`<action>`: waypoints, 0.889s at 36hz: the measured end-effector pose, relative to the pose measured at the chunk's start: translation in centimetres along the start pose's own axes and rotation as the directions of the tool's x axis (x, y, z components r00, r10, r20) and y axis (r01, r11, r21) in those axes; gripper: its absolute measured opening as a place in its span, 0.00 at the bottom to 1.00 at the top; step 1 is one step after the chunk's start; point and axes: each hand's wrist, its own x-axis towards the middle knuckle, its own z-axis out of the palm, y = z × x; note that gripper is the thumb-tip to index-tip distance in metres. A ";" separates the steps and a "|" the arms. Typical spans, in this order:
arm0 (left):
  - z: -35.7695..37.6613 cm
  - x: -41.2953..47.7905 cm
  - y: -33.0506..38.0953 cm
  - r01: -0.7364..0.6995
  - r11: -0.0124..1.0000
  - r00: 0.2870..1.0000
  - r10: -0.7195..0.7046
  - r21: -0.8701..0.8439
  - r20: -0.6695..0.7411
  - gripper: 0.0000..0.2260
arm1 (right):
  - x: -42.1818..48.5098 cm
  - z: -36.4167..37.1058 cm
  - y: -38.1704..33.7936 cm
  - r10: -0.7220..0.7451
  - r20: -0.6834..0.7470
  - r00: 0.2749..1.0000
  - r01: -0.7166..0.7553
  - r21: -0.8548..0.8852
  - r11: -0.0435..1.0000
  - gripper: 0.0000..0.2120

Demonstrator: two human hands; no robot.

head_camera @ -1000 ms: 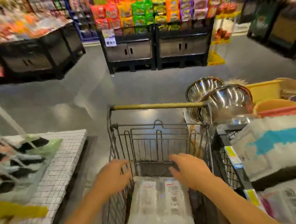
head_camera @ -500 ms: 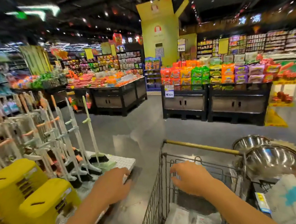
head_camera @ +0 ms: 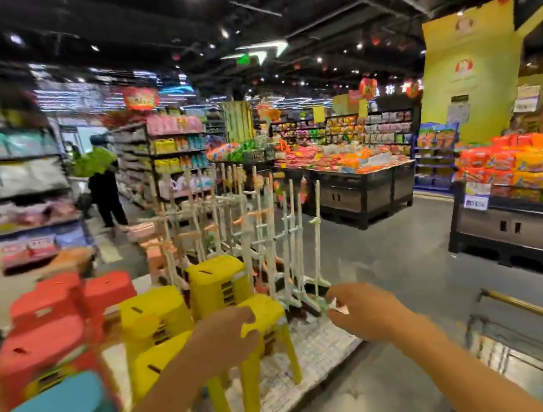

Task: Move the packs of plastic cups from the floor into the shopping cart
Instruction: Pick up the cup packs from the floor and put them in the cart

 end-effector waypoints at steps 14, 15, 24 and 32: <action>-6.6 -16.9 -24.5 0.465 0.885 0.877 -0.465 -0.028 -0.125 0.17 | 8.5 7.1 -29.5 -0.521 0.089 0.849 0.520 0.028 0.853 0.21; -6.8 -18.2 -25.8 0.504 0.863 0.853 -0.503 -0.031 -0.140 0.17 | 8.8 7.5 -31.4 -0.554 0.094 0.827 0.554 0.031 0.832 0.20; -8.5 -27.3 -33.1 0.773 0.626 0.593 -0.771 -0.107 -0.231 0.16 | 12.5 11.6 -47.0 -0.788 0.120 0.604 0.788 0.060 0.613 0.16; -9.3 -34.4 -34.3 0.902 0.397 0.344 -0.899 -0.172 -0.270 0.15 | 12.1 14.7 -58.8 -0.941 0.171 0.294 0.937 0.144 0.319 0.17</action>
